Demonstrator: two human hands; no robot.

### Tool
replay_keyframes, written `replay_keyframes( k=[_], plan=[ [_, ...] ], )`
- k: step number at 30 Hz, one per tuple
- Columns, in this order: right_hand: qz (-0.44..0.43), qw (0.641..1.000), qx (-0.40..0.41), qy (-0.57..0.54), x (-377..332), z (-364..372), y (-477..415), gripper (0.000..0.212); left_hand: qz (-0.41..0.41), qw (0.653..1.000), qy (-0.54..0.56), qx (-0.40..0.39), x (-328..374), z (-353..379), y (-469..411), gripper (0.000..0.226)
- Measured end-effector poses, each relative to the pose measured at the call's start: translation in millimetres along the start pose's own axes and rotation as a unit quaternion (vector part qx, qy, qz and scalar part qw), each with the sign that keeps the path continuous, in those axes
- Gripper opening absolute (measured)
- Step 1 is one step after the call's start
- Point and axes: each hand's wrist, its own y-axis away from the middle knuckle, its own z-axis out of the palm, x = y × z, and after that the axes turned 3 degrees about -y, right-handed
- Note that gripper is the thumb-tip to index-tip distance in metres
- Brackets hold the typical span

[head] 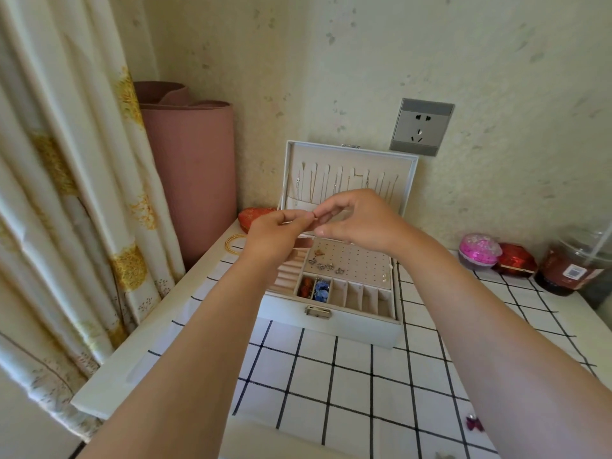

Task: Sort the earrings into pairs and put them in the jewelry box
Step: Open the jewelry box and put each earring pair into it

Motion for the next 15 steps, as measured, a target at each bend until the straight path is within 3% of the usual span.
replay_keyframes(
  k=[8,15],
  plan=[
    [-0.016,0.997,0.050,-0.059,6,-1,5,0.017,-0.081,0.992,0.090,-0.029,3,11,-3,0.014],
    [-0.001,0.997,0.078,-0.022,15,7,-2,0.011,-0.028,0.999,-0.034,-0.017,5,9,-4,0.022]
  ],
)
